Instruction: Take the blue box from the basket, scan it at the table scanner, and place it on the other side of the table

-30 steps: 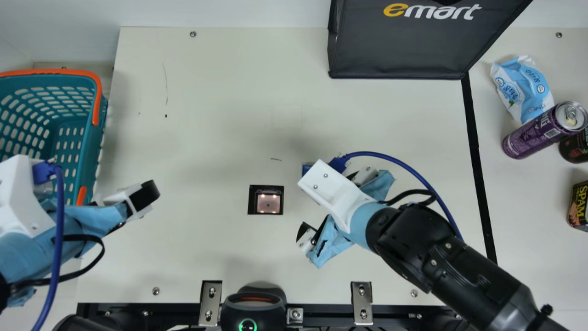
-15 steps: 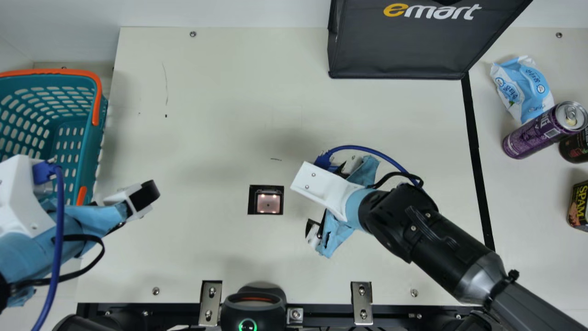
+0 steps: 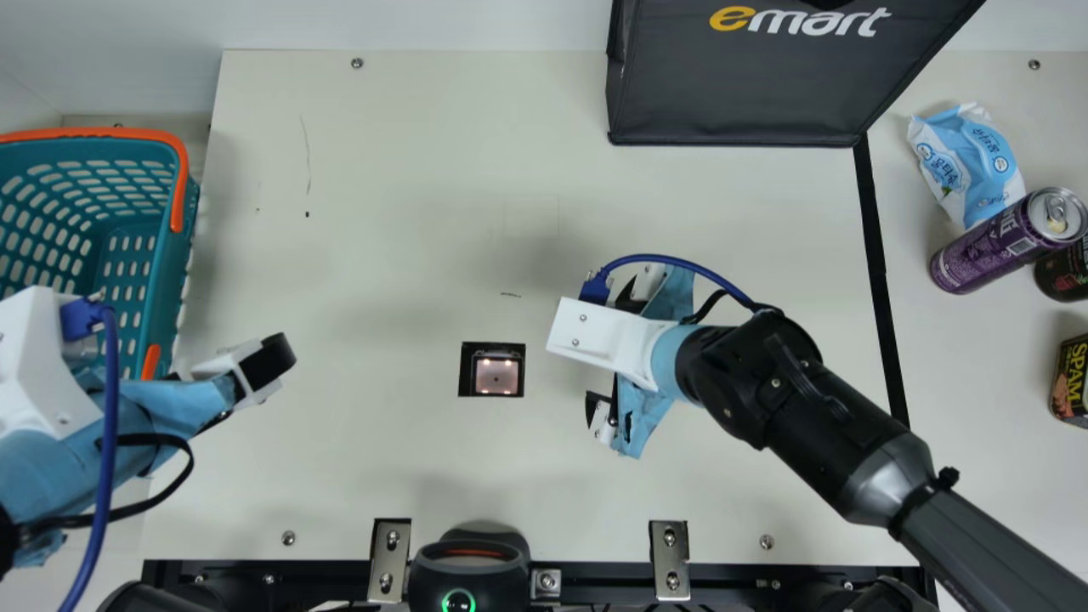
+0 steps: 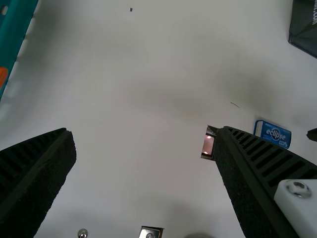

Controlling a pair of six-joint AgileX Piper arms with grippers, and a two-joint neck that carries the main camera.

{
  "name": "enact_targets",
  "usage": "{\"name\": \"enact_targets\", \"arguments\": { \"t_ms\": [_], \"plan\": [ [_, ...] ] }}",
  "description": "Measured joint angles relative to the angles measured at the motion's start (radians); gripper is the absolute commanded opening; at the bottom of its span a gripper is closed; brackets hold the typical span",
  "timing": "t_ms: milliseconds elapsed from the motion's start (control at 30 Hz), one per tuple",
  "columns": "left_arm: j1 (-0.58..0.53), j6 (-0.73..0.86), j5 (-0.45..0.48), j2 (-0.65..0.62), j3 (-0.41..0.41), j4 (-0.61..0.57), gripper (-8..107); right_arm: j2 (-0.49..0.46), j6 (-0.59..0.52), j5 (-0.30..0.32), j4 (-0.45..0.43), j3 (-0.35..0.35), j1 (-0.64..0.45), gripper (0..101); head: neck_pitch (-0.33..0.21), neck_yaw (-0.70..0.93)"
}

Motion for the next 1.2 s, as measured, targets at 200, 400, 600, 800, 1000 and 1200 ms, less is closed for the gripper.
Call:
{"name": "enact_targets", "arguments": {
  "t_ms": [200, 400, 600, 800, 1000, 1200],
  "plan": [
    [0.000, 0.000, 0.000, 0.000, 0.000, 0.000, 90, 0.020, -0.135, 0.033, 0.072, -0.026, -0.039, 95, -0.002, 0.000],
    [0.000, 0.000, 0.000, 0.000, 0.000, 0.000, 90, 0.051, -0.260, 0.074, 0.127, -0.053, -0.070, 95, 0.000, 0.000],
    [0.000, 0.000, 0.000, 0.000, 0.000, 0.000, 90, 0.092, -0.349, 0.085, 0.155, -0.073, -0.093, 95, -0.002, 0.000],
    [0.000, 0.000, 0.000, 0.000, 0.000, 0.000, 90, 0.138, -0.401, 0.090, 0.166, -0.097, -0.105, 95, 0.000, 0.000],
    [0.000, 0.000, 0.000, 0.000, 0.000, 0.000, 90, 0.186, -0.431, 0.096, 0.170, -0.124, -0.110, 95, -0.002, 0.000],
    [0.000, 0.000, 0.000, 0.000, 0.000, 0.000, 90, 0.225, -0.449, 0.098, 0.173, -0.144, -0.107, 95, -0.002, 0.000]
  ]
}}
